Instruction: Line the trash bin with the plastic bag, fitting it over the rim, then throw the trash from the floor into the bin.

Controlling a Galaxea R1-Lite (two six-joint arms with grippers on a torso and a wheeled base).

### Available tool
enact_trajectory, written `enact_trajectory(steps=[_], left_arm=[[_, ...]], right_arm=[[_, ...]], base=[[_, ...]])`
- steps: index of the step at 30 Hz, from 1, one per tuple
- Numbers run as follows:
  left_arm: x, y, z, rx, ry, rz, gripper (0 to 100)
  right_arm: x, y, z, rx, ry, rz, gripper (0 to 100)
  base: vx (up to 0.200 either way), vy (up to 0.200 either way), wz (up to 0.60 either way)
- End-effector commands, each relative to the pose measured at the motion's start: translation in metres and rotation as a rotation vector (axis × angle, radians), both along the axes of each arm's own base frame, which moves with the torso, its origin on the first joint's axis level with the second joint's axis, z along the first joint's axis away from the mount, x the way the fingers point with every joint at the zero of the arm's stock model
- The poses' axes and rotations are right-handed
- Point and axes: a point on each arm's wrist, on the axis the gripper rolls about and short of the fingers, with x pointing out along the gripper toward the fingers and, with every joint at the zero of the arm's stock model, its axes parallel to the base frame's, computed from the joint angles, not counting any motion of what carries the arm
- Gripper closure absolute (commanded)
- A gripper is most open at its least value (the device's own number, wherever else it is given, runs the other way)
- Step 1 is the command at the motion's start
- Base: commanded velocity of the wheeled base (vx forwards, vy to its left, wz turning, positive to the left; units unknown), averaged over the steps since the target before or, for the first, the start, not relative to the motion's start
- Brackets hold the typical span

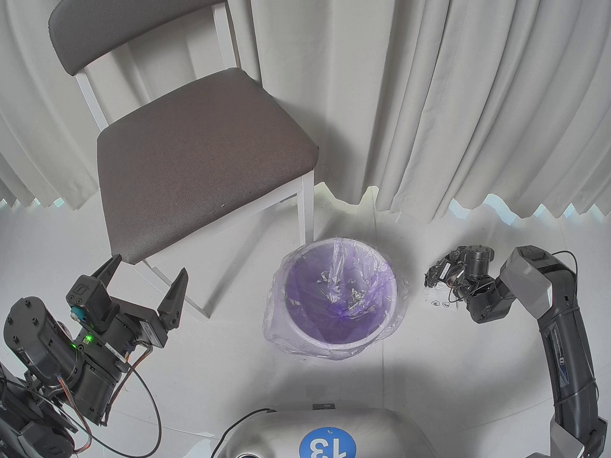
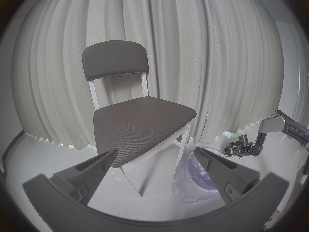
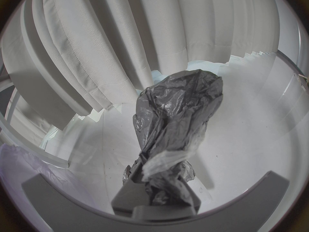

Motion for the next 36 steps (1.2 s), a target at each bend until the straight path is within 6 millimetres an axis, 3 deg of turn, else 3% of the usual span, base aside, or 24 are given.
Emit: enact_trajectory(steps=[1,12,18,27,32,36], left_arm=[[0.0,0.0,0.001,-0.008,-0.013,0.0,0],[-0.001,0.0,-0.002,0.004,0.004,0.0,0],[-0.002,0.001,-0.003,0.026,0.002,0.001,0],[-0.001,-0.001,-0.003,0.028,0.004,-0.005,0],[-0.002,0.0,-0.004,0.029,0.006,-0.005,0],[-0.002,-0.001,-0.003,0.036,0.002,-0.006,0]], right_arm=[[0.0,0.0,0.001,-0.004,-0.002,0.0,100],[0.003,0.005,-0.001,-0.037,-0.014,0.022,100],[0.014,0.018,-0.001,-0.043,-0.179,0.005,100],[0.014,0.018,-0.003,-0.04,-0.152,-0.002,100],[0.005,0.006,-0.01,-0.076,-0.032,-0.038,100],[-0.009,-0.017,0.02,-0.127,-0.022,0.01,100]], base=[[0.0,0.0,0.0],[0.0,0.0,0.0],[0.0,0.0,0.0],[0.0,0.0,0.0],[0.0,0.0,0.0],[0.0,0.0,0.0]])
